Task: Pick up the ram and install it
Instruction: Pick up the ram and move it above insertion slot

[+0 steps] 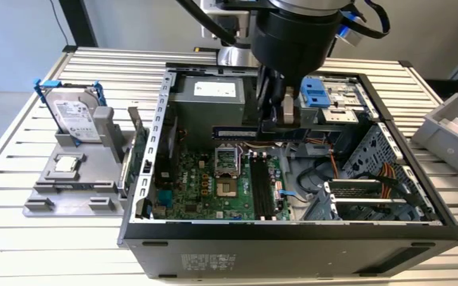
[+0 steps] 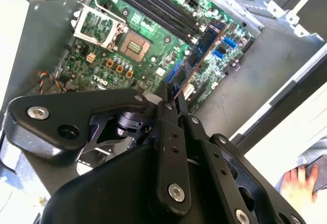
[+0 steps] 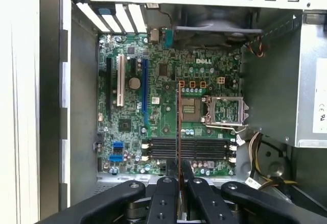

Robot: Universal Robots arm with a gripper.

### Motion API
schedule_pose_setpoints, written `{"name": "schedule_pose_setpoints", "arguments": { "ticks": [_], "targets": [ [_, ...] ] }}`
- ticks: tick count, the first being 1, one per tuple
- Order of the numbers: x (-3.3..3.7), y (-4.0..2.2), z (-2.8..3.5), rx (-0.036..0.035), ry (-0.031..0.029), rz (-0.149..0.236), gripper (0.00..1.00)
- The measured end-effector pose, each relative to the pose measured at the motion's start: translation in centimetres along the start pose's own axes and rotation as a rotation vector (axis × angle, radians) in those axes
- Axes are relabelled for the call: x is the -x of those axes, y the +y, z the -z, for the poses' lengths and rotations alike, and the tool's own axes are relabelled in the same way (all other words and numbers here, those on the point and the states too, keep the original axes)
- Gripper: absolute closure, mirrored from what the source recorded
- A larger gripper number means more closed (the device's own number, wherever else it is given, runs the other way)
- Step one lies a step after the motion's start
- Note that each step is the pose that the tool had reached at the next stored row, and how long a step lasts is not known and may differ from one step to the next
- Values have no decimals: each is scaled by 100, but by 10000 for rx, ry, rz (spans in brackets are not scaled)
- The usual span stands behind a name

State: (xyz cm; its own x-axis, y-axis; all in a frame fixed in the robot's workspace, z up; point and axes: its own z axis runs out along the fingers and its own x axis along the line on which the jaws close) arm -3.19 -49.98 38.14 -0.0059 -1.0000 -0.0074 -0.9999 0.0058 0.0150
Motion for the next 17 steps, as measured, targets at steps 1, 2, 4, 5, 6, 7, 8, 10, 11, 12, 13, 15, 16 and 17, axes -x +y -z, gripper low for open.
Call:
{"name": "schedule_pose_setpoints", "arguments": {
  "ticks": [1,2,4,5,6,7,8,10,11,12,13,15,16,17],
  "targets": [
    [5,-15,0,0,0,0,100],
    [11,-30,0,0,0,-1,100],
    [20,-58,1,0,0,0,100],
    [26,-72,1,0,1,0,100],
    [32,-84,1,-1,0,0,100],
    [40,-95,1,0,0,-1,100],
    [49,-107,1,0,0,-1,100],
    [70,-134,2,0,0,-1,100],
    [84,-146,2,-1,0,-1,100],
    [103,-158,2,0,0,0,100],
    [124,-170,2,0,0,0,100],
    [175,-191,2,0,0,-1,100],
    [204,-200,2,0,1,-2,100],
    [233,-210,1,0,0,-2,100]
  ]
}}
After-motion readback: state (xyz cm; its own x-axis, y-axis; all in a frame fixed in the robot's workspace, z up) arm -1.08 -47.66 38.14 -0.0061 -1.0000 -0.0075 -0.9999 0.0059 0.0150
